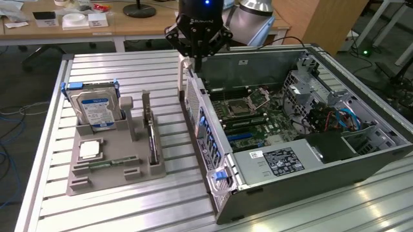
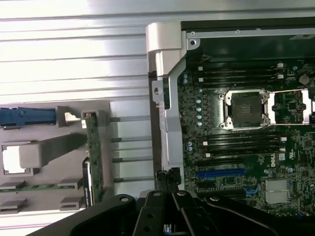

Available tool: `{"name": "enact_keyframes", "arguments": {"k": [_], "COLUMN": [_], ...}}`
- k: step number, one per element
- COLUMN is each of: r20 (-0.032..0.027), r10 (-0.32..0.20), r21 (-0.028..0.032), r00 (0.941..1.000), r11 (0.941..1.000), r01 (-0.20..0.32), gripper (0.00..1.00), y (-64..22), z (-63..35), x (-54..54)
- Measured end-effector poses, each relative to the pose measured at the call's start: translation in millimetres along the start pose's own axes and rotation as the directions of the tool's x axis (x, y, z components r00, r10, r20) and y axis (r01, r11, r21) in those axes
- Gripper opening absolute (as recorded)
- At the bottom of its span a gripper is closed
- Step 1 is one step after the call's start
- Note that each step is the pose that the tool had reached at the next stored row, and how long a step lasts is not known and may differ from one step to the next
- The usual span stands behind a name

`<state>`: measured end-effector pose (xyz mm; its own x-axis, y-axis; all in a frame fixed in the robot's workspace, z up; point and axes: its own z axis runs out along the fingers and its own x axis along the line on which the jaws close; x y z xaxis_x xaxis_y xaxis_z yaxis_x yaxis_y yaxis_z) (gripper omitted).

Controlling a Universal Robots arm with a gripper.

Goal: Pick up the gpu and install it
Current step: 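Reach for the gpu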

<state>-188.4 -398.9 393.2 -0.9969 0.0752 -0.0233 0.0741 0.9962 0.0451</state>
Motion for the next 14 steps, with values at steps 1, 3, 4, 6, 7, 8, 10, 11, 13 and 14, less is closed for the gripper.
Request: {"name": "enact_keyframes", "arguments": {"k": [1,3,4,6,7,8,10,11,13,14], "r20": [0.0000,-0.0001,-0.0001,0.0000,0.0000,-0.0001,-0.0001,-0.0001,-0.0001,0.0000], "r10": [0.000,0.000,0.000,0.000,0.000,0.000,0.000,0.000,0.000,0.000], "r21": [0.0000,0.0001,0.0001,0.0000,0.0000,0.0001,0.0000,0.0001,0.0001,0.0001], "r00": [1.0000,1.0000,1.0000,1.0000,1.0000,1.0000,1.0000,1.0000,1.0000,1.0000], "r11": [1.0000,1.0000,1.0000,1.0000,1.0000,1.0000,1.0000,1.0000,1.0000,1.0000], "r01": [0.000,0.000,0.000,0.000,0.000,0.000,0.000,0.000,0.000,0.000], "gripper": [0.11,0.11,0.11,0.11,0.11,0.11,0.11,0.11,0.11,0.11], "y": [-0.2,-0.7,-0.9,-1.4,-1.7,-1.9,-2.3,-2.6,-3.1,-3.4], "z": [-0.1,-0.3,-0.4,-0.5,-0.6,-0.7,-0.9,-1.0,-1.2,-1.2], "x": [3.2,9.9,13.1,19.3,22.4,25.4,31.9,35.1,41.7,45.1]}}
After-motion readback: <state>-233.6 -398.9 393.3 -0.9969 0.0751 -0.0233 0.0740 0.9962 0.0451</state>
